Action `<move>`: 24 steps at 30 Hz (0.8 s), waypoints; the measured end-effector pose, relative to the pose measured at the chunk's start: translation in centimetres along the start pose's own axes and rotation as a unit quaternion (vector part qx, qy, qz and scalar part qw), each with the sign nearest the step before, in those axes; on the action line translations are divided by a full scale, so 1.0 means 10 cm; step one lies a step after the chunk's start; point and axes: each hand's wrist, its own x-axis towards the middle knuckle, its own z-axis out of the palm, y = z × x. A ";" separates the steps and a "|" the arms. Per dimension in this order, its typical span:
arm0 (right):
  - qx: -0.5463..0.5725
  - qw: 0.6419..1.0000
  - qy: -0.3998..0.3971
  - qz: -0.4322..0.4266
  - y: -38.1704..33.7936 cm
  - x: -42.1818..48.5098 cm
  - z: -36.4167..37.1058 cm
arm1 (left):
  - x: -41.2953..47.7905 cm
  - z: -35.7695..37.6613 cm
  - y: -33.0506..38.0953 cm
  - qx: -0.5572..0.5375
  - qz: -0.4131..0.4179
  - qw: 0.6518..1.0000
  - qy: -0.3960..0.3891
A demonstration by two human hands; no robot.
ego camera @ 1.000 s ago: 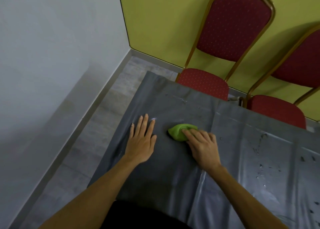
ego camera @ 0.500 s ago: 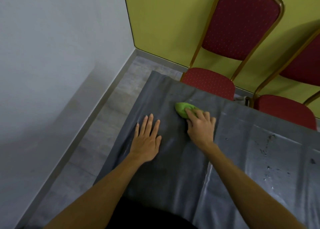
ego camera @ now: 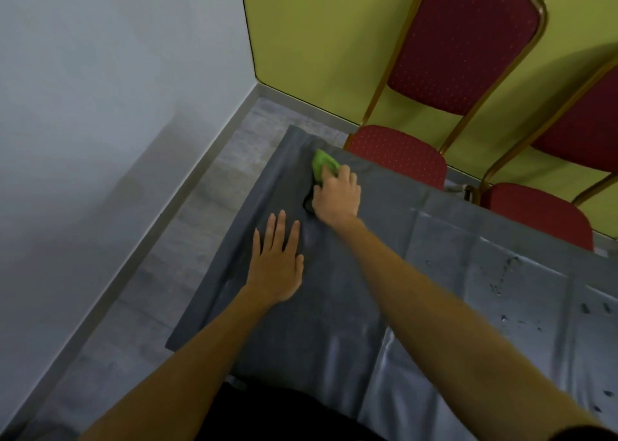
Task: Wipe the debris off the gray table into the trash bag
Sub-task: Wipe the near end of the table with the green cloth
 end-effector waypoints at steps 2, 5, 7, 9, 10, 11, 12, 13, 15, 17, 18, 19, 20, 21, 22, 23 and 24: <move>-0.023 1.000 -0.001 -0.010 0.14 0.16 -0.14 | -0.14 0.03 -0.02 -0.030 -0.029 0.999 0.019; -0.029 0.997 0.027 0.065 0.45 0.43 -0.28 | -0.32 0.10 -0.02 -0.030 -0.052 0.998 0.031; 0.015 0.990 0.043 0.137 0.49 0.54 -0.32 | -0.33 0.11 0.02 -0.036 -0.058 0.997 0.027; 0.069 0.980 0.043 0.181 0.32 0.61 -0.26 | -0.33 0.11 0.01 -0.031 -0.058 0.998 0.016; 0.091 0.978 0.039 0.185 0.19 0.62 -0.23 | -0.33 0.11 -0.01 -0.024 -0.053 0.998 0.011; 0.102 0.979 0.034 0.175 0.05 0.60 -0.19 | -0.33 0.10 -0.05 -0.017 -0.047 0.999 0.005; 0.099 0.983 0.027 0.151 -0.09 0.56 -0.12 | -0.33 0.10 -0.07 -0.014 -0.043 0.999 0.000; 0.086 0.989 0.018 0.116 -0.23 0.50 -0.05 | -0.33 0.09 -0.09 -0.012 -0.041 0.999 -0.004; 0.057 0.998 -0.021 0.020 -0.45 0.37 0.04 | -0.34 0.09 -0.09 -0.008 -0.039 0.999 -0.007; 0.025 0.995 -0.071 -0.070 -0.50 0.35 0.02 | -0.34 0.09 -0.08 -0.005 -0.044 0.999 -0.015; 0.002 0.990 -0.093 -0.105 -0.46 0.39 -0.03 | -0.34 0.09 -0.08 -0.005 -0.046 0.999 -0.020; -0.024 0.985 -0.108 -0.130 -0.37 0.45 -0.09 | -0.34 0.08 -0.08 -0.004 -0.046 0.999 -0.023; -0.046 0.983 -0.113 -0.138 -0.26 0.52 -0.16 | -0.34 0.07 -0.08 -0.004 -0.045 0.999 -0.025; -0.061 0.984 -0.103 -0.130 -0.12 0.60 -0.21 | -0.33 0.06 -0.07 -0.005 -0.045 0.999 -0.028; -0.074 0.987 -0.079 -0.115 0.03 0.67 -0.26 | -0.33 0.05 -0.07 -0.006 -0.043 0.999 -0.030; -0.083 0.991 -0.049 -0.095 0.18 0.73 -0.30 | -0.32 0.05 -0.07 -0.006 -0.041 0.999 -0.032; -0.083 0.994 -0.025 -0.065 0.32 0.77 -0.32 | -0.32 0.04 -0.08 -0.005 -0.039 0.999 -0.034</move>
